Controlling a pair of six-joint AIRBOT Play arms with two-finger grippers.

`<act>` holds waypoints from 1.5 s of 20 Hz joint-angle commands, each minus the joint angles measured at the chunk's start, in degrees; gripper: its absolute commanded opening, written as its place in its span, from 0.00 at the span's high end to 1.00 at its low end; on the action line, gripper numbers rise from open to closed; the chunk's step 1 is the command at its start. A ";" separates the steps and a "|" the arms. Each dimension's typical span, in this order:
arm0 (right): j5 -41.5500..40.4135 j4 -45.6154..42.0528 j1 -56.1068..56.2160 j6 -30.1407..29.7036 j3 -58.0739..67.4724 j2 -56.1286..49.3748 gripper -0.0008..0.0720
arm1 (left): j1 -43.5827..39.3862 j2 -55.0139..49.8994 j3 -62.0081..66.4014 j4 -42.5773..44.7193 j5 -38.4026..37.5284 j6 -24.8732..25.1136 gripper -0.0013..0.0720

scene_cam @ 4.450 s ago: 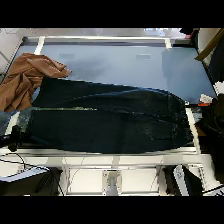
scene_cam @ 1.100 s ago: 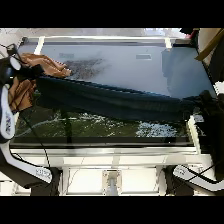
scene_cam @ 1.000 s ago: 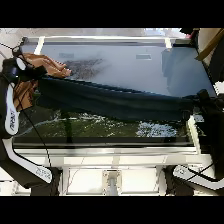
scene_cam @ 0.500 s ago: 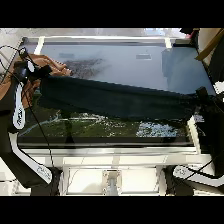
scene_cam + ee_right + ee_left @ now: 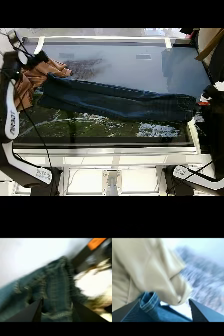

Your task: Fold the clothes and pants, and hang the long-sleeved shirts on hangers.

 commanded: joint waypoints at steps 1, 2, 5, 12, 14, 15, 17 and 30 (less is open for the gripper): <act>10.40 -9.51 0.04 -5.09 9.90 1.03 0.50 | -0.81 7.87 0.04 -0.13 0.13 2.58 0.02; 9.75 -8.79 0.02 -5.20 10.36 0.74 0.44 | -1.16 9.68 0.04 -0.13 0.15 2.58 0.02; 14.99 -2.14 -4.96 -6.16 10.34 -4.15 0.21 | -1.88 13.57 0.02 -0.11 0.11 2.58 0.02; 28.06 19.26 -21.22 -18.75 10.14 -21.00 0.04 | -3.32 15.96 0.02 -0.59 0.07 2.54 0.02; 28.15 19.82 -21.18 -21.75 10.14 -24.79 0.04 | -4.31 15.96 0.02 -0.57 0.07 2.56 0.02; 27.89 20.63 -20.83 -22.91 10.14 -26.75 0.04 | -4.79 15.96 0.02 -0.57 0.04 2.54 0.02; 28.17 24.74 -19.85 -27.30 10.14 -29.94 0.04 | -5.38 15.96 0.02 -0.55 -0.02 2.54 0.02; 28.11 26.73 -14.49 -36.74 10.10 -36.72 0.04 | -5.60 15.96 0.02 -0.55 -6.25 2.56 0.03</act>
